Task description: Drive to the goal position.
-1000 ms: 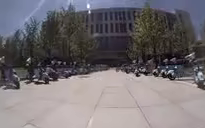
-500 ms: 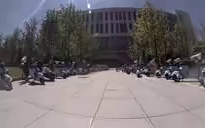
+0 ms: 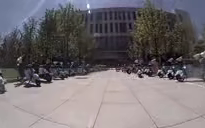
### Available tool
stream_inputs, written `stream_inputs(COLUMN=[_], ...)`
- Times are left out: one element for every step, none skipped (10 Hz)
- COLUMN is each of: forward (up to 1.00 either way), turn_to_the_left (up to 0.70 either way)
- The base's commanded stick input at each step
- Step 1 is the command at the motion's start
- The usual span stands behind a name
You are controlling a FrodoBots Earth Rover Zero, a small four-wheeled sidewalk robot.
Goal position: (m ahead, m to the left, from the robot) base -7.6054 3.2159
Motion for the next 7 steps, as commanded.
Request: stream_inputs(forward=[0.49, 0.49, 0.49, 0.49, 0.49, 0.49, 0.49], turn_to_the_left=[0.0, 0.0, 0.0, 0.0, 0.0, 0.0, 0.0])
